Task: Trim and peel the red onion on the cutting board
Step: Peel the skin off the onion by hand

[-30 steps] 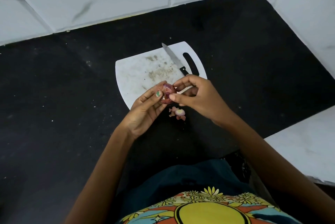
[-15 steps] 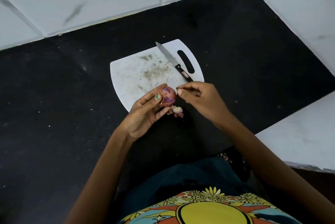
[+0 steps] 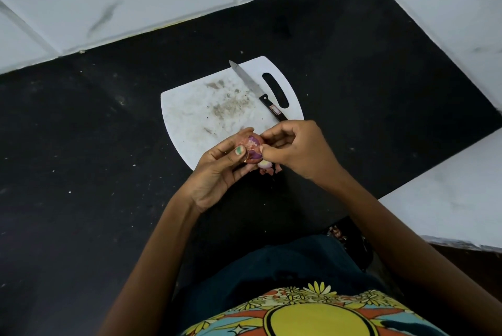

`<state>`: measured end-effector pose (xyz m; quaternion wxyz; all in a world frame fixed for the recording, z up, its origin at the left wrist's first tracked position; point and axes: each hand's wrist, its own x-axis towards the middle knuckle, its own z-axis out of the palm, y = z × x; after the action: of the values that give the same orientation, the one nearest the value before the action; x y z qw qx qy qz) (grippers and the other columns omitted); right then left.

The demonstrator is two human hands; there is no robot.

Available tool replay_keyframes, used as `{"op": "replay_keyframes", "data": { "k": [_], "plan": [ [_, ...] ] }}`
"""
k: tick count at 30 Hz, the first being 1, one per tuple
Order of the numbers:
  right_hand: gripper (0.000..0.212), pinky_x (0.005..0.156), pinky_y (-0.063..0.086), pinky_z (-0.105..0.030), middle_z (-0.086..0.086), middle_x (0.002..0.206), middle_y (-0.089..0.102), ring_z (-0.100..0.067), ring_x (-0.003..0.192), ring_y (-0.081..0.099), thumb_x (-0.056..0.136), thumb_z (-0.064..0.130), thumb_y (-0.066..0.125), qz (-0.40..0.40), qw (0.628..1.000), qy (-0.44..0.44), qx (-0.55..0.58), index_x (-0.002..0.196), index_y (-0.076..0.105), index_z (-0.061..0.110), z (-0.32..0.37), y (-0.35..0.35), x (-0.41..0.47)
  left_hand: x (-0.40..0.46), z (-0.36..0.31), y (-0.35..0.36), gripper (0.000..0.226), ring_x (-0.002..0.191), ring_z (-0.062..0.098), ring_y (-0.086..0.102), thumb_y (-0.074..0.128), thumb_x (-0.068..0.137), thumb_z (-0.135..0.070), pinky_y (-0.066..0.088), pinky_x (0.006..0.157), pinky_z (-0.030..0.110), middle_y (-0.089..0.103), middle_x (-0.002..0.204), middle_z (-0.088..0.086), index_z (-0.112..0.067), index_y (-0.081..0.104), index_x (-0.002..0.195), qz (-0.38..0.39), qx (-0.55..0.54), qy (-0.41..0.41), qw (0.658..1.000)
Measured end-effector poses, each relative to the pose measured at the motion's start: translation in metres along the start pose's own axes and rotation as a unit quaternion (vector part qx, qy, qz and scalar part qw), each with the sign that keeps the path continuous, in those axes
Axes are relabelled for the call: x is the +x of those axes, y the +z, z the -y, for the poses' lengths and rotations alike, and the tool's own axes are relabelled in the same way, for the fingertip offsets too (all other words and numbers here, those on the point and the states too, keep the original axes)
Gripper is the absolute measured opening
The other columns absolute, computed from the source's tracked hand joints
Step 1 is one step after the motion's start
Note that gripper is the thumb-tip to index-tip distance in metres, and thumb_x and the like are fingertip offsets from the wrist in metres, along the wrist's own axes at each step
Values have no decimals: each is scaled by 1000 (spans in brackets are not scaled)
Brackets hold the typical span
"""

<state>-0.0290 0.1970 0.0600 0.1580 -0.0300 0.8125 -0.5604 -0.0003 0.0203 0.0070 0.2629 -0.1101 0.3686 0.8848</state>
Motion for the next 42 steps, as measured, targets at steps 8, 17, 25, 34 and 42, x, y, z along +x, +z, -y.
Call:
{"op": "replay_keyframes", "data": {
  "k": [8,17,25,34,42],
  "plan": [
    [17,61,56,-22,-1,71,73,-13,63,70,74,0,68,-36,999,-2,-20,82,74,13,-8,-1,2,-3,1,0,70,101,20,67,88,59,-26,57,78,24,65,123,10,-13,63,123,-5,-5,1,1000],
    [22,63,60,-28,-4,77,74,-22,69,72,72,14,80,-7,1000,26,4,89,69,7,-3,3,-4,-3,-1,3,49,93,13,68,72,67,-14,57,76,21,69,112,5,-16,66,116,-26,20,9,999],
    [19,64,61,-36,-1,76,73,-18,67,72,68,14,78,-21,999,25,-21,84,71,10,-7,6,-4,-3,3,4,51,93,15,69,73,64,-14,56,73,21,70,111,7,-15,67,115,-38,25,8,999],
    [10,55,55,-19,-7,70,72,-10,57,69,78,1,67,-50,998,2,-27,86,71,4,-11,6,-6,-2,3,-4,74,100,18,67,89,57,-26,56,82,24,66,120,10,-13,62,124,-29,18,10,999],
    [15,59,59,-29,-7,71,73,-22,63,72,78,16,77,-27,1000,-5,7,84,68,6,-9,9,-11,-2,1,3,60,95,15,68,72,66,-13,56,80,22,69,112,8,-12,60,124,-58,24,23,998]
  ]
}}
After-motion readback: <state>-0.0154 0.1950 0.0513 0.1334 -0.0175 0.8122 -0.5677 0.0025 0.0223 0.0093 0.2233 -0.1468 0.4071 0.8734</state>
